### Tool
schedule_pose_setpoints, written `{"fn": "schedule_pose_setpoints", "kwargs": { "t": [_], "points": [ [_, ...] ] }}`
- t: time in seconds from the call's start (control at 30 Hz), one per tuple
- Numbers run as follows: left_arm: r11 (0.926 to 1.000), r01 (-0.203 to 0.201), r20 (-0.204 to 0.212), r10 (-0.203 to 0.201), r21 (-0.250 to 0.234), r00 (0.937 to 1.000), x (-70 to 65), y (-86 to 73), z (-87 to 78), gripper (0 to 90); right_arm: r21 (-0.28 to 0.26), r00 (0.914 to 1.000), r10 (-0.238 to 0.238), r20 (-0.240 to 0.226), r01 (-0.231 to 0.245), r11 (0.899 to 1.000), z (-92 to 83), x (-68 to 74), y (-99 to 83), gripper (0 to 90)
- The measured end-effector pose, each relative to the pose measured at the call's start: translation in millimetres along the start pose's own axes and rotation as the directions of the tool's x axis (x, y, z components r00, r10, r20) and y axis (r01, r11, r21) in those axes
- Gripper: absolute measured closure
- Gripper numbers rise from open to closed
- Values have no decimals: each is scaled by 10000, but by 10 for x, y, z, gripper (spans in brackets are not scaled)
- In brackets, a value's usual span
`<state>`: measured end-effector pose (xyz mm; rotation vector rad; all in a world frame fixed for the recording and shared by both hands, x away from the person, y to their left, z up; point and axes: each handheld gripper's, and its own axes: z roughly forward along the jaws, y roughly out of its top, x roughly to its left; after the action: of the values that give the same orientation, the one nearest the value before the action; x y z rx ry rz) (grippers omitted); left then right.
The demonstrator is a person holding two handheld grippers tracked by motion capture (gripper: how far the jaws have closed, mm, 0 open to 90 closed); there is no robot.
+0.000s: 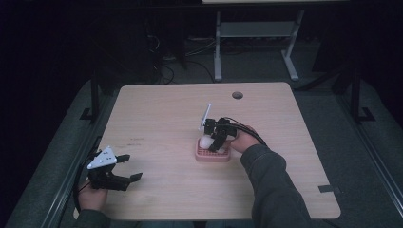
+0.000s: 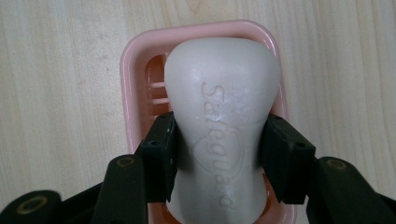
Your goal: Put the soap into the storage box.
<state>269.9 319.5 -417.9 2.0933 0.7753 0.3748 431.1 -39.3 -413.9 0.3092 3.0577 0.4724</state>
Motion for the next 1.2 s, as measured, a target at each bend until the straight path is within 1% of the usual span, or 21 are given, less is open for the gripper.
{"fn": "schedule_pose_setpoints", "kwargs": {
  "t": [0.17, 0.27, 0.33, 0.37, 0.5, 0.67, 0.9, 1.03, 1.2],
  "points": [
    [10000, -2, 6, 2, 6, 10000, 1, 0, 1, 148, 61, 10000, 40, -23, -39, 10000, 15, 0, 1, 482],
    [10000, 6, 21, -6, 12, 10000, -1, 2, 3, 148, 106, 9999, 127, -28, -127, 9999, 32, -6, -4, 458],
    [10000, 45, 26, -45, 3, 10000, -7, 3, 7, 148, -117, 9997, 211, -100, -213, 9997, 12, -4, -1, 424],
    [10000, 48, 27, -48, 16, 10000, -8, 4, 8, 148, -157, 9998, 178, -111, -180, 9997, -1, -2, 3, 411],
    [10000, 44, 23, -44, 6, 10000, -8, 3, 7, 148, -128, 9997, 219, -54, -219, 9997, -14, 14, 3, 376],
    [10000, 35, 26, -35, 37, 10000, -7, 3, 8, 148, -293, 9995, 307, -58, -309, 9991, -47, 10, -10, 346],
    [10000, -2, 11, 2, 20, 10000, -3, 1, 3, 148, -602, 9990, 452, 24, -449, 9972, -138, 23, -52, 324],
    [10000, -5, 2, 5, 14, 10000, -4, 0, 5, 148, -870, 9981, 618, 3, -616, 9943, -189, 24, -120, 321],
    [10000, -5, -9, 6, 82, 10000, -5, 2, 5, 148, -1078, 9967, 816, 3, -811, 9909, -239, 28, -211, 312]
  ]
}}
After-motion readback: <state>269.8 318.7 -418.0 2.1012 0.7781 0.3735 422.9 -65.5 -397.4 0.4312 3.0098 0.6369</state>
